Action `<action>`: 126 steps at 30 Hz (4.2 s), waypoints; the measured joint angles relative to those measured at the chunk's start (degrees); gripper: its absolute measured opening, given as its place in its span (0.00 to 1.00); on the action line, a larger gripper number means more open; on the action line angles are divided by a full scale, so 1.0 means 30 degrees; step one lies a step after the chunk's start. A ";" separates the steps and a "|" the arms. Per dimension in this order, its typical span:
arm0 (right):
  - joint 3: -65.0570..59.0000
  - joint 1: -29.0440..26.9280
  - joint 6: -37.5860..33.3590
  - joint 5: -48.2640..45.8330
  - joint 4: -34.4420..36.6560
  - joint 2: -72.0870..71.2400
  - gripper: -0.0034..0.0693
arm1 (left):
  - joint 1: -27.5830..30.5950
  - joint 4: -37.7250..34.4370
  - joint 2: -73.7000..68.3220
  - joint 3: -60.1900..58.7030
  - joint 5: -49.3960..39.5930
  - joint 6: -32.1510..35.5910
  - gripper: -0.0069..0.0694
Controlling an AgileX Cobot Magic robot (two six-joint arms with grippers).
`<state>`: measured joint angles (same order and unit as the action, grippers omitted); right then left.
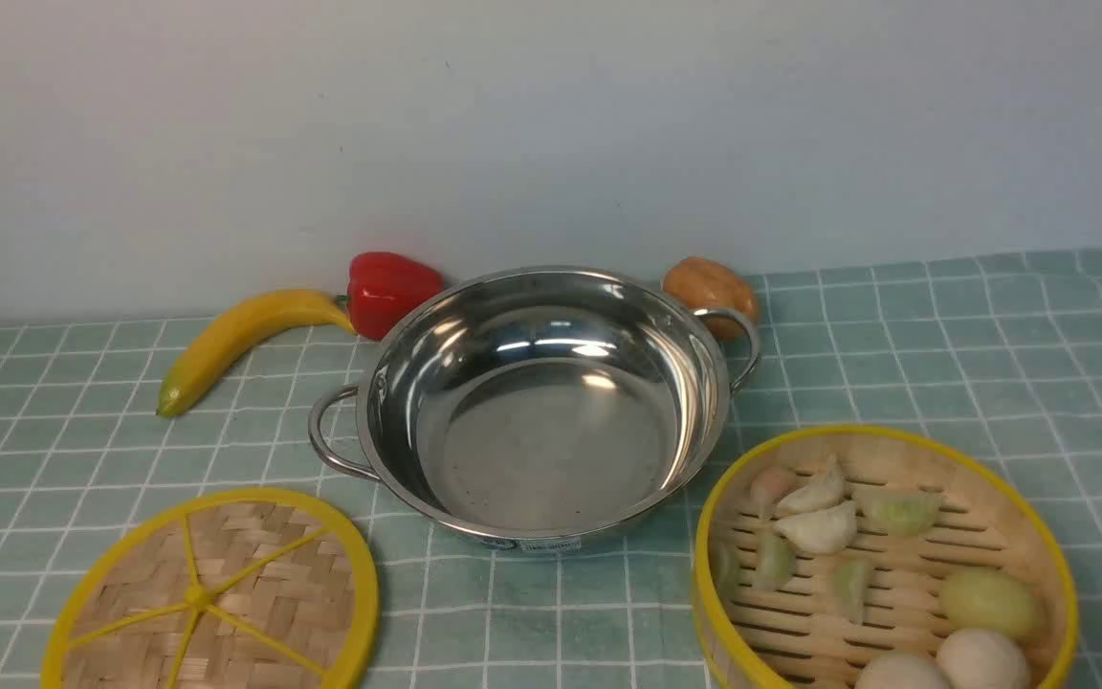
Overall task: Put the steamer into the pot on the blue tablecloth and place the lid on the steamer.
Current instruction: 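Reach for and grasp the rim of the bamboo steamer holding the buns with the right gripper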
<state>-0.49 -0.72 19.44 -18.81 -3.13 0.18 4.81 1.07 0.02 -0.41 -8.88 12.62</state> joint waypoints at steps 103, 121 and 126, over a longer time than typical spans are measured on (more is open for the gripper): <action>1.6825 0.1913 -0.5279 -0.8127 0.3123 3.1139 0.37 | 0.0000 -0.0458 -2.6456 1.5616 -1.1994 -0.5151 0.41; 2.1906 0.2180 -0.5072 -1.5467 0.1906 2.8941 0.13 | 0.0000 -0.0557 -2.6456 1.5616 -1.1913 -0.4469 0.41; 2.6584 0.3838 -0.5118 -1.6889 0.2374 2.9813 0.13 | 0.0000 -0.0616 -2.6456 1.5616 -1.1913 -0.4313 0.41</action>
<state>79.26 10.80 4.09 -69.48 3.99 89.62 4.81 -0.78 -79.35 46.44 -44.62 -0.32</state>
